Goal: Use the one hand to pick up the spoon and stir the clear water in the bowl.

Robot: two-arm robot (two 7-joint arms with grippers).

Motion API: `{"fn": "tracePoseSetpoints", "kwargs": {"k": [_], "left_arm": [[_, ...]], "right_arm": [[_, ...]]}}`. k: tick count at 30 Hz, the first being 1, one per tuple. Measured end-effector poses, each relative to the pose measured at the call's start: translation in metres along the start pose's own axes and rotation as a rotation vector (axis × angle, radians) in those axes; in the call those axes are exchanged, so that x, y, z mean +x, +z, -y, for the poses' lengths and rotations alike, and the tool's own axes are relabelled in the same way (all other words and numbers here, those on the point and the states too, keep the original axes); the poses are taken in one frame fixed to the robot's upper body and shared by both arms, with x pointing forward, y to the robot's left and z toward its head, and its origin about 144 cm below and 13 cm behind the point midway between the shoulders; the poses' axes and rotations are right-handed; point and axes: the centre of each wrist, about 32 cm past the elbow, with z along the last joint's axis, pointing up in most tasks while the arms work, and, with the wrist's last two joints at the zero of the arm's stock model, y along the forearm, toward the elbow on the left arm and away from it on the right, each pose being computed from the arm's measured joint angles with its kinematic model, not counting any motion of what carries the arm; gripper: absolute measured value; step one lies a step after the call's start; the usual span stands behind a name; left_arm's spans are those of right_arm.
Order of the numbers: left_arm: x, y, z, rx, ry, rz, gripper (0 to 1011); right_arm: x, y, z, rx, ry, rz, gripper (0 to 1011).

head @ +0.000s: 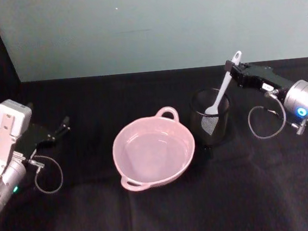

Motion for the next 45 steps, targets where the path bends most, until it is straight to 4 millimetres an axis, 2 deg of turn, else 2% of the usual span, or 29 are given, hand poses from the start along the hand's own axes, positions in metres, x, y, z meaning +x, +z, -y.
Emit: {"fn": "tracePoseSetpoints", "kwargs": {"k": [28, 33, 37, 40, 41, 45], "left_arm": [[0.0000, 0.0000, 0.0000, 0.000, 0.000, 0.000, 1011], [0.0000, 0.0000, 0.0000, 0.000, 0.000, 0.000, 1011], [0.0000, 0.0000, 0.0000, 0.000, 0.000, 0.000, 1011], [0.0000, 0.0000, 0.0000, 0.000, 0.000, 0.000, 1011], [0.0000, 0.0000, 0.0000, 0.000, 0.000, 0.000, 1011], [0.0000, 0.0000, 0.0000, 0.000, 0.000, 0.000, 1011]], "right_arm": [[0.0040, -0.0040, 0.0011, -0.007, -0.012, -0.039, 121], [0.0037, -0.0046, 0.0009, -0.013, -0.011, -0.038, 227], [0.0037, -0.0045, 0.0009, -0.012, -0.011, -0.037, 393], [0.0037, -0.0044, 0.0008, -0.011, -0.011, -0.036, 452], [0.0037, -0.0043, 0.0008, -0.011, -0.011, -0.036, 514], [0.0037, -0.0041, 0.0008, -0.010, -0.011, -0.035, 630]]}}
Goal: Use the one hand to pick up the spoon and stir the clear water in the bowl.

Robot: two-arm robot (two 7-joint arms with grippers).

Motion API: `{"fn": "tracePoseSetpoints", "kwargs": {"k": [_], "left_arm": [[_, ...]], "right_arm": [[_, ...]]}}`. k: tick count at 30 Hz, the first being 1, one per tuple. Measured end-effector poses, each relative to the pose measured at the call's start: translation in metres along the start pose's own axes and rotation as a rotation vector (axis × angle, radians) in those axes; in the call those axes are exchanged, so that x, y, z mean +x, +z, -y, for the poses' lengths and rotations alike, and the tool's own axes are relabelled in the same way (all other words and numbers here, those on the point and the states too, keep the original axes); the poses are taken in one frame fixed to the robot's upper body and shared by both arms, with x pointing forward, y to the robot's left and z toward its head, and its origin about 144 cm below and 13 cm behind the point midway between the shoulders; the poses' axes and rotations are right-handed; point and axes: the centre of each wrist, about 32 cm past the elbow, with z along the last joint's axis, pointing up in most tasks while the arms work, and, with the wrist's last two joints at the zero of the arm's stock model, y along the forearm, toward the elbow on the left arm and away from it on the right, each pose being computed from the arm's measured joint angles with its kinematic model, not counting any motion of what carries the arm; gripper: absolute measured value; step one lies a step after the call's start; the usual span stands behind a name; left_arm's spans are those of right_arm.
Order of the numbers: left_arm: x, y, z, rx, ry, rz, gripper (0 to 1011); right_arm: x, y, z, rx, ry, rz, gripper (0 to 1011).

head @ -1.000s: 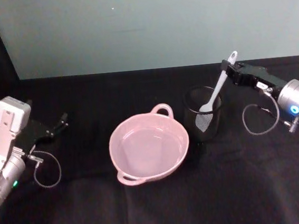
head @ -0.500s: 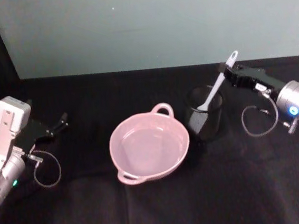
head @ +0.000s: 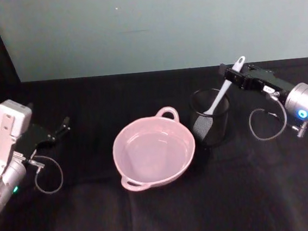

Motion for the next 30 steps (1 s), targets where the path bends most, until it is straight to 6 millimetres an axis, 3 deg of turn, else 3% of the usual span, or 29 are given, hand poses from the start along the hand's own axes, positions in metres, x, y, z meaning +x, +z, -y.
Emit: {"fn": "tracePoseSetpoints", "kwargs": {"k": [4, 5, 10, 14, 30], "left_arm": [[0.000, 0.000, 0.000, 0.000, 0.000, 0.000, 1011], [0.000, 0.000, 0.000, 0.000, 0.000, 0.000, 1011], [0.000, 0.000, 0.000, 0.000, 0.000, 0.000, 1011], [0.000, 0.000, 0.000, 0.000, 0.000, 0.000, 1011], [0.000, 0.000, 0.000, 0.000, 0.000, 0.000, 1011]], "right_arm": [[0.000, 0.000, 0.000, 0.001, 0.000, 0.000, 715], [0.000, 0.000, 0.000, 0.001, 0.000, 0.001, 790], [-0.001, 0.001, 0.001, 0.006, -0.004, 0.005, 932], [-0.004, 0.003, 0.005, 0.015, -0.013, 0.014, 1003], [-0.016, 0.016, 0.024, 0.049, -0.062, 0.067, 1002]]}}
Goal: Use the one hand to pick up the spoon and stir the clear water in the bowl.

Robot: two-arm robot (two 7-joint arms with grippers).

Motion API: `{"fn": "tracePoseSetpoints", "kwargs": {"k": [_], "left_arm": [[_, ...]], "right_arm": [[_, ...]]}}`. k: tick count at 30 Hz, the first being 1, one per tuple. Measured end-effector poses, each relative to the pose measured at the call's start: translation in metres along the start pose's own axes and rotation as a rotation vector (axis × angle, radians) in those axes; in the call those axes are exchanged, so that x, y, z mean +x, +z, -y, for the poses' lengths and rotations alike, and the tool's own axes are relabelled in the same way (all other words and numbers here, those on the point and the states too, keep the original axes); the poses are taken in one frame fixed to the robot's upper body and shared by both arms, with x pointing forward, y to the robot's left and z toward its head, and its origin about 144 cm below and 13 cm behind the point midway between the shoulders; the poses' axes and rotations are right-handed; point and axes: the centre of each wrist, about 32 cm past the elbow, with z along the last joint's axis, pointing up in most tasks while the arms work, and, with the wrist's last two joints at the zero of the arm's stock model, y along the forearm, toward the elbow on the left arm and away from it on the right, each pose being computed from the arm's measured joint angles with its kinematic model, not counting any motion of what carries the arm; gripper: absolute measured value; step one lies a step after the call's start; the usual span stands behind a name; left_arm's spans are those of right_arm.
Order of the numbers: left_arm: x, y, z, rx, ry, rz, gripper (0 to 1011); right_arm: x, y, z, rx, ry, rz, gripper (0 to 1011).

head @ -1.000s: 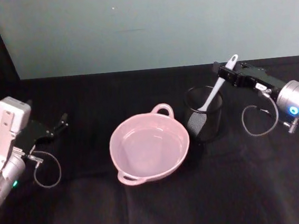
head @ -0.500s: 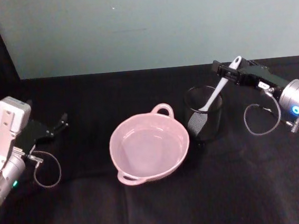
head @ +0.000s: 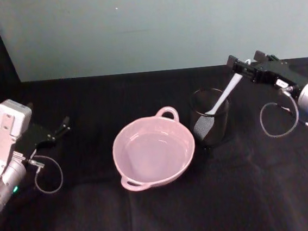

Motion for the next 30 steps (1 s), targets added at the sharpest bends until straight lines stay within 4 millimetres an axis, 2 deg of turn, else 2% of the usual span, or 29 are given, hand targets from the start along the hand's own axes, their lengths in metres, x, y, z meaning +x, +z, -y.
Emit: {"fn": "tracePoseSetpoints", "kwargs": {"k": [10, 20, 30], "left_arm": [[0.000, 0.000, 0.000, 0.000, 0.000, 0.000, 1011], [0.000, 0.000, 0.000, 0.000, 0.000, 0.000, 1011], [0.000, 0.000, 0.000, 0.000, 0.000, 0.000, 1011]], "right_arm": [[-0.003, 0.003, 0.015, 0.003, -0.075, 0.054, 1002], [-0.001, -0.005, 0.029, -0.016, -0.170, 0.101, 1002], [0.007, -0.033, 0.035, -0.021, -0.277, 0.155, 1002]]}}
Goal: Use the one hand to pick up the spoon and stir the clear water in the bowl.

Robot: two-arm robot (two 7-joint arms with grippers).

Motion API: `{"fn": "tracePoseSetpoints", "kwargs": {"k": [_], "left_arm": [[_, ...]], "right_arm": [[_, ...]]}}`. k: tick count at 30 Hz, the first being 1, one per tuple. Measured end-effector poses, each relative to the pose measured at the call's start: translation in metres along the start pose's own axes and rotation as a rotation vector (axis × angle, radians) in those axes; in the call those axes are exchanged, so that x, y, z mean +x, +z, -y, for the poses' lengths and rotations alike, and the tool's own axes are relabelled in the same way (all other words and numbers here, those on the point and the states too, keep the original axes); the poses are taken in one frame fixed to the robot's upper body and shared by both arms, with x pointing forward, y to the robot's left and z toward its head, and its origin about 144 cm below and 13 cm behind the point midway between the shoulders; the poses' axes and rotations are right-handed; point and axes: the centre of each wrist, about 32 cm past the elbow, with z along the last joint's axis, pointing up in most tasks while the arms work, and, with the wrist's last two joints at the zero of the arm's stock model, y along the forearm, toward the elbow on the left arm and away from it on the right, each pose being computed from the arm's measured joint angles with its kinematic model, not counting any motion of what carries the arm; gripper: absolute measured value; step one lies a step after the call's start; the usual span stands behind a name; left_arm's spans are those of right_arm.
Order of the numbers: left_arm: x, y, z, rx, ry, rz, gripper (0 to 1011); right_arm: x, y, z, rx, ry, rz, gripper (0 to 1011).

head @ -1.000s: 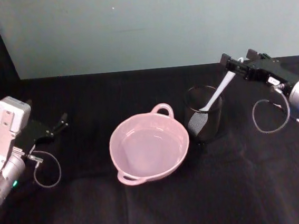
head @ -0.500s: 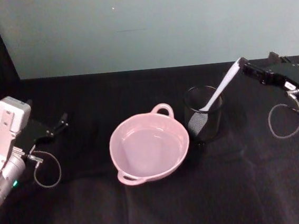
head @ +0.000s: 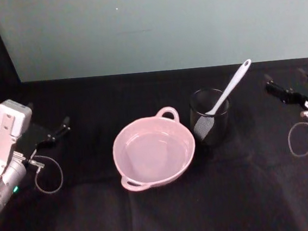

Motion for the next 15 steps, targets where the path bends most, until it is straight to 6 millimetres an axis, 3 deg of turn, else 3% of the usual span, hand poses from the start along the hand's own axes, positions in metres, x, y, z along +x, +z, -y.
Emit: {"fn": "tracePoseSetpoints", "kwargs": {"k": [11, 15], "left_arm": [[0.000, 0.000, 0.000, 0.000, 0.000, 0.000, 1012], [0.000, 0.000, 0.000, 0.000, 0.000, 0.000, 1011]], "right_arm": [[0.001, -0.046, -0.011, 0.023, -0.055, 0.075, 1002], [0.001, -0.053, -0.015, 0.031, -0.054, 0.084, 1002]]}}
